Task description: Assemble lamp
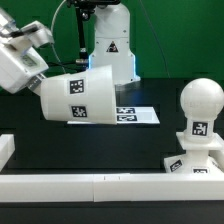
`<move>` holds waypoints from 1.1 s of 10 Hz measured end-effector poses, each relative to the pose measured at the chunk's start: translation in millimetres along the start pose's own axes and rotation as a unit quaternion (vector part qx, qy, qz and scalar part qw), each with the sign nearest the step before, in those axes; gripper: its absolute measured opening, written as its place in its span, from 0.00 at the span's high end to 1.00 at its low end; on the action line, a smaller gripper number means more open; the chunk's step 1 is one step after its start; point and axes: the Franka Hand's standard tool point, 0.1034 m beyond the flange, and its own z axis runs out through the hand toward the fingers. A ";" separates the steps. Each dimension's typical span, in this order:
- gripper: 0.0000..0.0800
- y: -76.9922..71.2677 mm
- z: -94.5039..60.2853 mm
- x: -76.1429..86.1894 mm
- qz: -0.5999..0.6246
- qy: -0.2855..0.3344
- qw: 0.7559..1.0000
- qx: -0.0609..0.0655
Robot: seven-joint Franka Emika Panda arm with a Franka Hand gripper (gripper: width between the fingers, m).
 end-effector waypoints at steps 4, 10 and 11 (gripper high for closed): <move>0.94 -11.4 -6.9 -12.7 -0.052 0.104 0.993 -0.028; 0.94 -47.3 2.4 -68.2 -0.186 0.277 0.942 -0.042; 0.94 -53.7 9.2 -73.0 -0.192 0.306 0.932 -0.021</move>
Offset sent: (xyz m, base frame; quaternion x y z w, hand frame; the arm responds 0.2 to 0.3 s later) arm -0.0079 0.0008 0.0475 -0.1559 0.2144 -0.1141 0.9574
